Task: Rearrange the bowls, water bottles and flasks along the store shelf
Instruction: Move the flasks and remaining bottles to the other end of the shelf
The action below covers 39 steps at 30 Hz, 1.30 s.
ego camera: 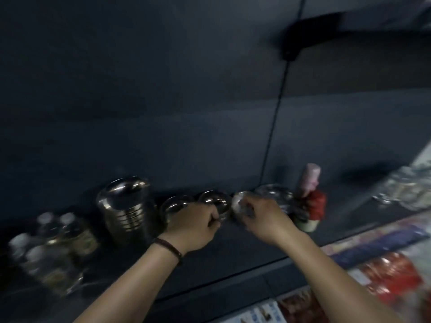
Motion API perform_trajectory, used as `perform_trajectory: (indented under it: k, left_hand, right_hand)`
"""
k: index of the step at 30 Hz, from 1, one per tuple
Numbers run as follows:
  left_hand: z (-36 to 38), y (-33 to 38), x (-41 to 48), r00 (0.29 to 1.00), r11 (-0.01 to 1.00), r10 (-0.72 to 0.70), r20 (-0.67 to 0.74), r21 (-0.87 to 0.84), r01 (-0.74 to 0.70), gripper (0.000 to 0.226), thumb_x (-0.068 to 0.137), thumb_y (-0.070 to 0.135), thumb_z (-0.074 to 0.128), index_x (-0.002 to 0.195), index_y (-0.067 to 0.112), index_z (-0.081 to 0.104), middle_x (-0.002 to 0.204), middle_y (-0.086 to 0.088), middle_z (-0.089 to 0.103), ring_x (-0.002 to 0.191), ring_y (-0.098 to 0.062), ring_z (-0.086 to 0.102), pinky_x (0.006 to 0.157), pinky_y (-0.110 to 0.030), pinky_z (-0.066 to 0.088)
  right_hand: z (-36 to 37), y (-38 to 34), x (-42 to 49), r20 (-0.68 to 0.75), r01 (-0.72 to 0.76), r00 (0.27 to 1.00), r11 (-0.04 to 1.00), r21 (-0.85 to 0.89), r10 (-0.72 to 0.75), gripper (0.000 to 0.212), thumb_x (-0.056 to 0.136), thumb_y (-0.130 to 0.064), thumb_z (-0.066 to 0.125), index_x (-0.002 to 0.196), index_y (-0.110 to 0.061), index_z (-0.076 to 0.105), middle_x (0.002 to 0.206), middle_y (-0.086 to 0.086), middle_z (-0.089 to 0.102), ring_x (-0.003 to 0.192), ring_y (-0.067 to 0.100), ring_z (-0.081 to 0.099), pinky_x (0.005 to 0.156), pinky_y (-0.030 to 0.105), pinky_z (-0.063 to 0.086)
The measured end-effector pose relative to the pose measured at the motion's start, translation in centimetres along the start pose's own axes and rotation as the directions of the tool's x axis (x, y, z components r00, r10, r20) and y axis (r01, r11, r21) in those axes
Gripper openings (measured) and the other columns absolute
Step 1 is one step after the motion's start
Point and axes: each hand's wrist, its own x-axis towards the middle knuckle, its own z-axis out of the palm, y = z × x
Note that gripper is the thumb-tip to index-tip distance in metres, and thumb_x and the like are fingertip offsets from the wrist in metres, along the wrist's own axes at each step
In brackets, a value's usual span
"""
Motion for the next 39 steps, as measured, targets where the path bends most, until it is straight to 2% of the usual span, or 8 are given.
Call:
perform_trajectory:
  k: [4,8,12,15,22,28,34,39]
  left_hand:
    - [4.2,7.0,4.9,0.995,0.997,0.076,0.06,-0.021,-0.075,0.018,0.096,0.048,0.066,0.11,0.037,0.07,0.106,0.019,0.074,0.099,-0.007,0.07,0.088,-0.034,0.061]
    - [8.1,12.9,8.5,0.982,0.988,0.149,0.118,-0.045,-0.145,0.016,0.097,0.046,0.066,0.105,0.033,0.071,0.1,0.019,0.074,0.097,-0.005,0.069,0.087,-0.033,0.06]
    - [11.4,16.7,10.9,0.977,0.988,0.157,0.145,-0.016,-0.156,0.022,0.097,0.046,0.069,0.111,0.03,0.074,0.106,0.013,0.075,0.101,-0.01,0.07,0.092,-0.035,0.06]
    - [13.3,18.1,11.5,0.979,0.991,0.131,0.156,0.01,-0.134,0.023,0.096,0.047,0.07,0.112,0.031,0.075,0.109,0.013,0.076,0.103,-0.01,0.071,0.094,-0.034,0.06]
    - [15.4,18.6,12.0,0.974,0.999,0.03,0.224,-0.045,-0.02,0.014,0.101,0.038,0.063,0.105,0.032,0.076,0.104,0.014,0.073,0.098,-0.009,0.069,0.091,-0.038,0.061]
    - [15.8,19.4,12.3,0.977,0.997,-0.007,0.215,-0.069,0.022,0.017,0.1,0.044,0.066,0.108,0.032,0.075,0.096,0.02,0.069,0.097,-0.007,0.069,0.091,-0.035,0.061]
    - [16.3,20.3,11.5,0.964,0.993,-0.016,0.264,-0.108,0.046,0.02,0.1,0.042,0.067,0.112,0.028,0.075,0.105,0.012,0.076,0.1,-0.007,0.071,0.095,-0.034,0.06]
    - [14.7,18.7,10.3,0.967,0.988,-0.047,0.249,-0.129,0.082,0.024,0.1,0.044,0.067,0.118,0.03,0.074,0.109,0.013,0.075,0.104,-0.006,0.07,0.097,-0.034,0.059]
  right_hand:
    - [-2.6,10.4,-1.9,-0.072,-0.142,0.987,0.99,0.019,0.143,0.047,0.085,-0.057,0.048,0.123,-0.035,0.064,0.118,-0.002,0.074,0.106,0.025,0.072,0.085,0.038,0.059]
    - [-5.2,18.9,-3.0,-0.162,-0.311,0.937,0.95,0.018,0.31,0.03,0.089,-0.042,0.071,0.115,-0.029,0.066,0.108,0.01,0.073,0.101,0.038,0.069,0.078,0.039,0.054]
    - [-5.7,25.7,-1.5,-0.197,-0.379,0.901,0.922,0.08,0.387,0.052,0.086,-0.038,0.078,0.13,-0.016,0.062,0.116,0.013,0.066,0.108,0.037,0.066,0.08,0.037,0.049]
    - [-5.6,28.2,0.5,-0.16,-0.397,0.895,0.906,0.146,0.417,0.069,0.084,-0.041,0.08,0.142,-0.017,0.054,0.133,0.014,0.053,0.118,0.037,0.061,0.094,0.043,0.054]
    - [-3.8,31.5,5.2,-0.09,-0.309,0.941,0.936,0.172,0.327,0.071,0.079,-0.063,0.072,0.138,-0.031,0.049,0.121,0.01,0.053,0.11,0.036,0.057,0.095,0.049,0.055]
    - [-2.9,32.1,6.8,-0.066,-0.246,0.963,0.951,0.188,0.262,0.06,0.082,-0.043,0.082,0.127,-0.025,0.046,0.116,0.017,0.057,0.092,0.029,0.052,0.081,0.038,0.05]
    - [-3.0,32.2,5.9,-0.141,-0.249,0.953,0.959,0.138,0.268,0.071,0.075,-0.059,0.081,0.129,-0.029,0.045,0.108,0.008,0.054,0.09,0.039,0.065,0.08,0.05,0.06]
    - [-5.8,30.4,4.9,-0.188,-0.192,0.962,0.98,0.058,0.2,0.058,0.068,-0.065,0.077,0.11,-0.033,0.052,0.095,0.003,0.062,0.083,0.033,0.067,0.07,0.038,0.054]
